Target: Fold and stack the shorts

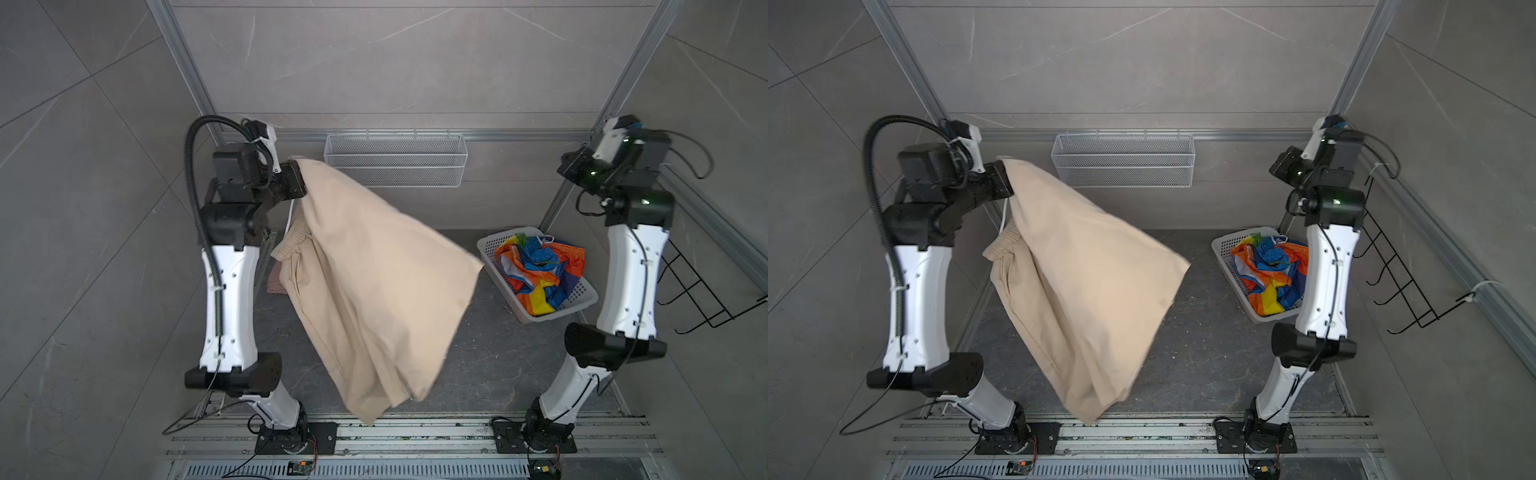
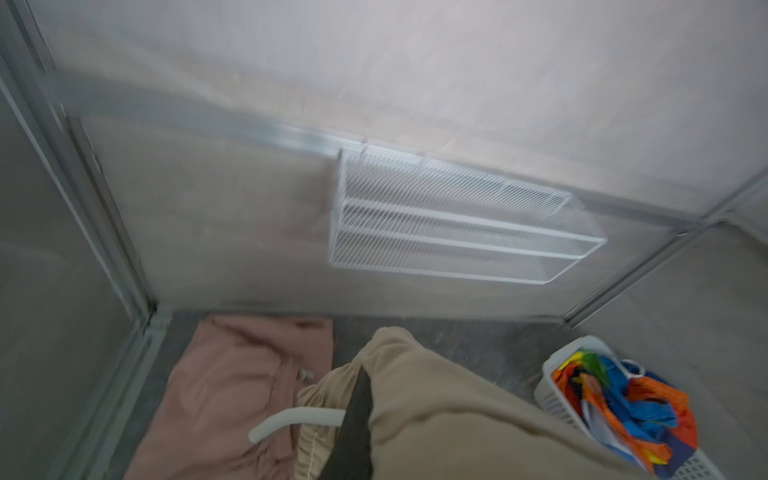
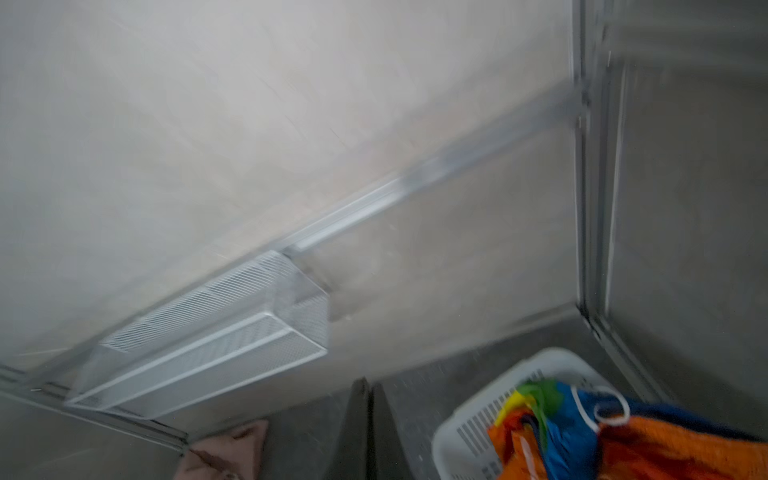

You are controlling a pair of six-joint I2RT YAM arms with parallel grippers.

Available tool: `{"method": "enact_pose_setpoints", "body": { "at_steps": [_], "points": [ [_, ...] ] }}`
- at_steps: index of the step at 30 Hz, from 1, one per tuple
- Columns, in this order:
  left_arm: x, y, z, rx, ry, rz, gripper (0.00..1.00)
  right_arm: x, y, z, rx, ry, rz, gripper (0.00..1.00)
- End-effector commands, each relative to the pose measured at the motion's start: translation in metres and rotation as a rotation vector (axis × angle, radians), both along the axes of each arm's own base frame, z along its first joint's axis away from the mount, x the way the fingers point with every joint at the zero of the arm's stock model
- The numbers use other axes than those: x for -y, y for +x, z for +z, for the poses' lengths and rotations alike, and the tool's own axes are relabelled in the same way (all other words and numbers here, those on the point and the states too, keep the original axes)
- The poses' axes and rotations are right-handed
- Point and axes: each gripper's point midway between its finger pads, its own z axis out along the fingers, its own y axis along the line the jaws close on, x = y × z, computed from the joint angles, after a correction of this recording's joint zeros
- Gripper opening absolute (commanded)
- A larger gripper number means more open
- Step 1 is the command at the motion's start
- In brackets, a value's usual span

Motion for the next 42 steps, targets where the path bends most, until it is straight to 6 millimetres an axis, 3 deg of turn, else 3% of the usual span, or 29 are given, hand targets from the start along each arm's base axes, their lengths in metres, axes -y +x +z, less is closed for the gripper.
{"method": "enact_pose_setpoints", "body": {
  "at_steps": [1, 5, 9, 15, 19, 22, 26, 29, 34, 38, 42],
  "points": [
    [0.013, 0.01, -0.111, -0.329, -0.096, -0.048, 0.0, 0.009, 0.006, -0.064, -0.186, -0.033, -0.03, 0.0],
    [0.026, 0.009, -0.158, -0.435, -0.086, -0.088, 0.0, -0.011, 0.006, -0.084, -0.165, -0.024, 0.004, 0.0],
    [0.033, 0.007, -0.164, -0.444, -0.061, -0.101, 0.0, -0.055, -0.001, -0.108, -0.202, -0.016, 0.11, 0.0],
    [0.062, 0.0, -0.166, -0.452, -0.049, -0.161, 0.0, -0.147, -0.03, -0.166, -0.245, 0.062, 0.31, 0.37],
    [0.09, -0.007, -0.166, -0.453, -0.057, -0.219, 0.0, -0.218, -0.061, -0.21, -0.308, 0.106, 0.451, 0.62],
    [0.109, -0.01, -0.159, -0.443, -0.127, -0.264, 0.0, -0.272, -0.092, -0.251, -0.376, 0.094, 0.556, 0.74],
    [0.121, -0.002, -0.152, -0.399, -0.177, -0.266, 0.0, -0.331, -0.136, -0.299, -0.461, 0.098, 0.646, 0.83],
    [0.126, 0.011, -0.153, -0.381, -0.215, -0.261, 0.0, -0.378, -0.168, -0.332, -0.519, 0.092, 0.724, 0.88],
    [0.125, 0.041, -0.149, -0.343, -0.278, -0.227, 0.0, -0.438, -0.202, -0.376, -0.598, 0.081, 0.811, 0.92],
    [0.135, 0.058, -0.142, -0.337, -0.347, -0.236, 0.0, -0.466, -0.208, -0.406, -0.646, 0.101, 0.828, 0.92],
    [0.138, 0.061, -0.138, -0.327, -0.37, -0.242, 0.0, -0.481, -0.201, -0.428, -0.677, 0.115, 0.824, 0.77]
  ]
}}
